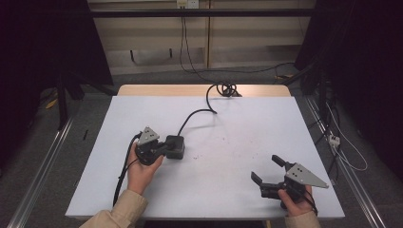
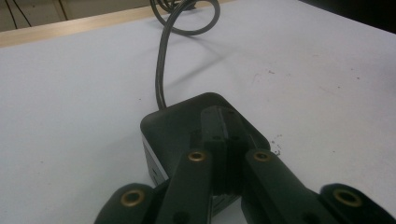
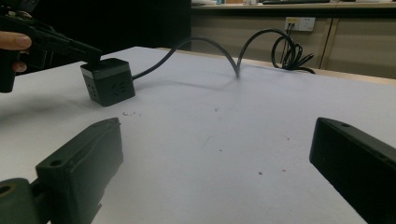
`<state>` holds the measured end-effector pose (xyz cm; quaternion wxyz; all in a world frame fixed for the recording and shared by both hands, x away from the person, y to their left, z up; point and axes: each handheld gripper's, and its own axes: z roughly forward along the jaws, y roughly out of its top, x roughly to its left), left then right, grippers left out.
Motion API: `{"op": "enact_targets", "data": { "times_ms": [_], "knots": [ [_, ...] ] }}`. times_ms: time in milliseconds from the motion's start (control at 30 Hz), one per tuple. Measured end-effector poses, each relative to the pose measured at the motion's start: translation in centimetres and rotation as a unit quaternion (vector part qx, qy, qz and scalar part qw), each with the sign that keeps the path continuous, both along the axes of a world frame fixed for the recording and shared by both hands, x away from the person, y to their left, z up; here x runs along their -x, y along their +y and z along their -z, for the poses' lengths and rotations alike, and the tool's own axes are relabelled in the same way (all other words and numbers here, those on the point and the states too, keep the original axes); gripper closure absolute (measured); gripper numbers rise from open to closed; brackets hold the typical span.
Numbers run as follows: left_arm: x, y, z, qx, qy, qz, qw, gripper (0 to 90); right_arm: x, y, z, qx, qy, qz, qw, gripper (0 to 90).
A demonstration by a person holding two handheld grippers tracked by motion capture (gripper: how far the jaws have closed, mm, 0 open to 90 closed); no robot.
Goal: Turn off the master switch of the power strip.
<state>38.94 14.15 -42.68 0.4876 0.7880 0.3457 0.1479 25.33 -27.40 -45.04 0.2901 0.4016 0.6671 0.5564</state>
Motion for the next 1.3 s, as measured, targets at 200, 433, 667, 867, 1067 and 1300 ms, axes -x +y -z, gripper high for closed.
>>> {"op": "enact_targets", "data": {
  "times_ms": [200,433,667,867,1067,1300],
  "knots": [
    [0.04,-0.06,-0.03,-0.005,-0.002,-0.001,1.0,90.0,0.0,0.01,0.0,0.0,0.0,-0.001,1.0,2.1],
    [0.03,-0.04,0.0,0.0,0.001,-0.003,1.0,90.0,0.0,0.03,0.0,0.0,-0.001,0.0,1.0,2.1],
    [0.03,-0.05,0.0,-0.001,0.002,-0.003,1.0,90.0,0.0,0.0,0.01,-0.002,0.001,0.0,1.0,2.1],
    [0.04,-0.06,0.02,-0.004,0.003,-0.003,1.0,90.0,0.0,0.01,0.0,-0.001,0.0,0.001,1.0,2.1],
    [0.08,-0.1,0.03,-0.004,0.002,-0.004,1.0,90.0,-0.01,-0.04,0.02,-0.002,0.0,0.001,1.0,2.1],
    [0.06,-0.11,-0.03,-0.007,0.001,-0.003,1.0,90.0,-0.01,-0.04,0.01,-0.002,-0.001,0.001,1.0,2.1]
  ]
}}
